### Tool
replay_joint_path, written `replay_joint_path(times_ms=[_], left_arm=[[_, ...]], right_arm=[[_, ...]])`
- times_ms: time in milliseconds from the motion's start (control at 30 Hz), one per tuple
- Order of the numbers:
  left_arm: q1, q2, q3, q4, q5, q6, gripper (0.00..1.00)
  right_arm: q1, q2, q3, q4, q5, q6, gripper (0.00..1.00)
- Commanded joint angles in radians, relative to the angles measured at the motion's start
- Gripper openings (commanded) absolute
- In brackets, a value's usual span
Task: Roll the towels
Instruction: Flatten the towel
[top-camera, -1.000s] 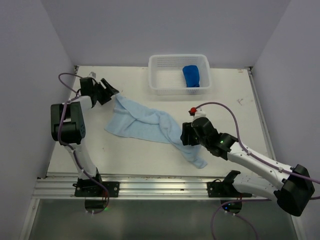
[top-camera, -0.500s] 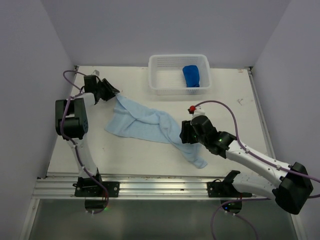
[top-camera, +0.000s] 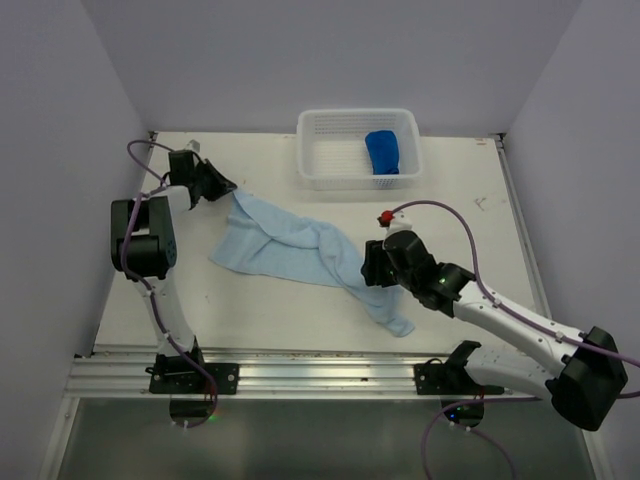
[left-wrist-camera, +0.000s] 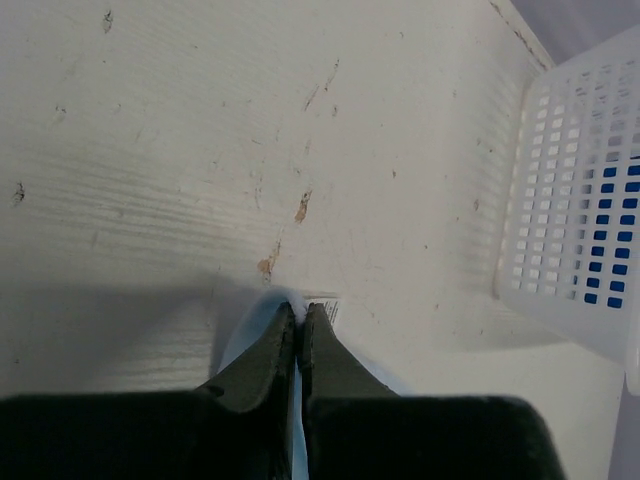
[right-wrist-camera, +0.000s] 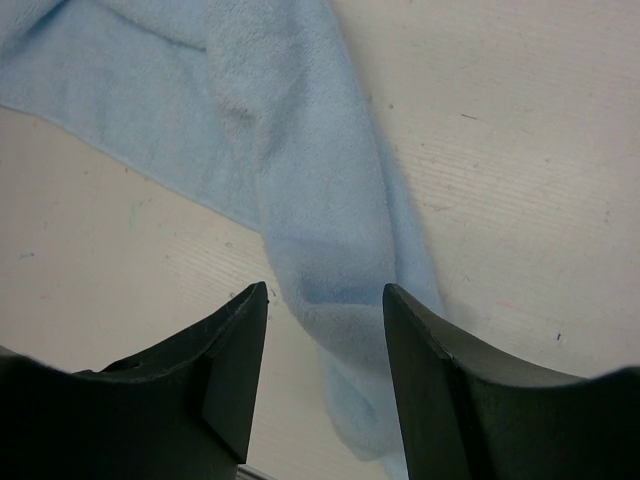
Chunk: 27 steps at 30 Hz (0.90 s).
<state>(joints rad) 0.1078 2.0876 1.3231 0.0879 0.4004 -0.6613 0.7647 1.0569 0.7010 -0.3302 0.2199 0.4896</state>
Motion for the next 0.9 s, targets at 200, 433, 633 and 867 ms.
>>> replay_joint_path(times_ms=[200, 433, 633, 867], left_arm=[[-0.005, -0.348, -0.100, 0.024, 0.060, 0.057, 0.00], [-0.011, -0.573, -0.272, -0.007, 0.127, 0.084, 0.00], [-0.013, -0.698, -0.297, -0.060, 0.144, 0.100, 0.00], [-0.011, -0.787, -0.251, -0.140, 0.123, 0.129, 0.00]], right_arm=[[-0.138, 0.165, 0.129, -0.030, 0.017, 0.093, 0.42], [-0.160, 0.391, 0.202, 0.151, -0.172, 0.053, 0.49], [-0.154, 0.540, 0.258, 0.168, -0.226, 0.058, 0.49], [-0.119, 0.624, 0.285, 0.131, -0.123, 0.003, 0.21]])
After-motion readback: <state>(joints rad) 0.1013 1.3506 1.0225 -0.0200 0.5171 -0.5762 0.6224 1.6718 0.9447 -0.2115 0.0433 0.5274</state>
